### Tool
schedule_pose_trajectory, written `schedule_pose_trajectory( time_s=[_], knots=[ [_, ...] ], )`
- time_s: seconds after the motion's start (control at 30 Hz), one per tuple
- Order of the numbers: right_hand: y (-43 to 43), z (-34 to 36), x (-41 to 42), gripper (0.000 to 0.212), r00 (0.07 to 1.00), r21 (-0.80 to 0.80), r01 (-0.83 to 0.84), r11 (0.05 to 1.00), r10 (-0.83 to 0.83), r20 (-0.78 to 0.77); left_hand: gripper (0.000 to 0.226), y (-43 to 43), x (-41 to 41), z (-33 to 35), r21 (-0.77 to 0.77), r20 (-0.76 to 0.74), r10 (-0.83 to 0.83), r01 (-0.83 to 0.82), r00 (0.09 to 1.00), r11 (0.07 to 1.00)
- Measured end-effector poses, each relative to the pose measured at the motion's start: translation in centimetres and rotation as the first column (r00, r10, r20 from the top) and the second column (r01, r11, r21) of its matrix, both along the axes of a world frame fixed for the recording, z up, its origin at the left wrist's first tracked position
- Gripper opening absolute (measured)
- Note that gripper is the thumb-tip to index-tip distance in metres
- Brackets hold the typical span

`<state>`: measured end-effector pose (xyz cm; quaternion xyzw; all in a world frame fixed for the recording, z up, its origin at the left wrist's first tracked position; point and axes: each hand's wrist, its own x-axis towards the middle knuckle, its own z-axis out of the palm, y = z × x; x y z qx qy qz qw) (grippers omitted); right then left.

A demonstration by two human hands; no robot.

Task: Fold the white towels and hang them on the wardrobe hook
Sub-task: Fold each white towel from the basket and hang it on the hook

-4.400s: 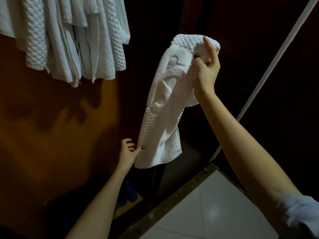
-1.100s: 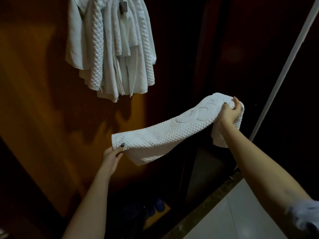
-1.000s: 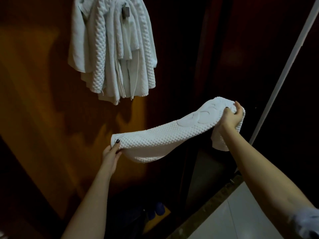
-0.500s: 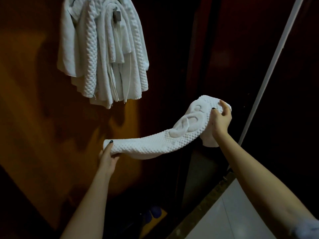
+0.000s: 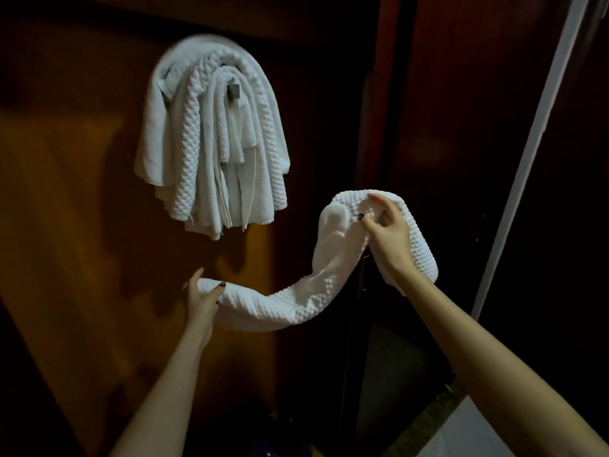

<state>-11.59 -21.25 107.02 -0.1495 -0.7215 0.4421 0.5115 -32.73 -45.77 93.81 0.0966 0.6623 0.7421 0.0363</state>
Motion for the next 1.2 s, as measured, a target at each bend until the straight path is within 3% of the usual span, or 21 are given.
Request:
schedule_pose_trajectory(
  time_s=[0.07,0.13,0.23,0.3,0.37,0.4,0.47,0.5,0.6,0.73,0.8,0.9,1.1,1.2],
  knots=[
    [-0.8,1.6,-0.6,0.042,0.999,0.087,-0.012,0.996,0.008,0.049,0.058,1.5,2.4,0.3,-0.197,-0.139,0.036,-0.064,0.990,0.978],
    [-1.4,2.8,-1.0,0.043,0.996,0.150,-0.016,0.989,0.003,0.091,0.055,3.3,6.7,0.4,-0.243,-0.332,0.029,-0.115,0.943,0.963],
    [-2.7,3.4,-1.2,0.043,0.996,0.173,-0.029,0.985,0.014,0.088,0.056,7.0,14.0,-0.4,-0.079,-0.680,-0.039,-0.020,0.733,0.997],
    [-3.7,2.9,-1.3,0.042,0.996,0.165,-0.080,0.983,0.071,0.062,0.061,9.8,17.7,-1.7,-0.172,-0.770,-0.154,0.031,0.619,0.985],
    [-4.4,2.5,-1.1,0.043,0.991,0.144,-0.118,0.982,0.108,0.076,0.047,11.9,19.9,-2.8,-0.276,-0.804,-0.159,-0.123,0.572,0.953],
    [-4.4,2.4,-0.8,0.043,0.989,0.141,-0.130,0.981,0.118,0.089,0.042,12.6,20.5,-3.3,-0.295,-0.787,-0.113,-0.210,0.606,0.932],
    [-4.1,2.1,0.1,0.043,0.984,0.153,-0.147,0.977,0.130,0.118,0.047,13.1,21.2,-3.4,-0.361,-0.643,-0.056,-0.238,0.764,0.902],
    [-3.7,2.1,0.6,0.043,0.982,0.158,-0.155,0.975,0.134,0.133,0.055,13.2,21.5,-3.5,-0.384,-0.630,-0.050,-0.254,0.775,0.888],
    [-2.7,1.9,2.5,0.043,0.980,0.147,-0.162,0.976,0.141,0.142,0.074,14.0,22.9,-4.0,-0.419,-0.689,-0.063,-0.327,0.722,0.847],
    [-1.1,1.4,5.0,0.043,0.975,0.094,-0.206,0.974,0.196,0.109,0.085,15.6,25.5,-4.1,-0.388,-0.651,0.011,-0.346,0.759,0.854],
    [0.0,1.2,6.1,0.044,0.966,0.060,-0.244,0.968,0.238,0.099,0.079,15.7,25.6,-4.5,-0.384,-0.615,-0.007,-0.291,0.789,0.876],
    [2.0,1.5,7.6,0.048,0.954,0.040,-0.273,0.961,0.266,0.136,0.072,14.2,24.4,-5.8,-0.523,-0.657,-0.124,-0.331,0.744,0.786],
    [5.4,0.7,9.3,0.056,0.931,0.221,-0.230,0.948,0.149,0.334,0.054,9.5,19.8,-2.5,-0.533,-0.699,-0.092,-0.430,0.709,0.729],
    [6.1,-0.5,9.5,0.052,0.898,0.393,-0.187,0.901,-0.006,0.440,0.052,7.1,17.8,0.1,-0.558,-0.739,-0.145,-0.476,0.658,0.680]
  ],
)
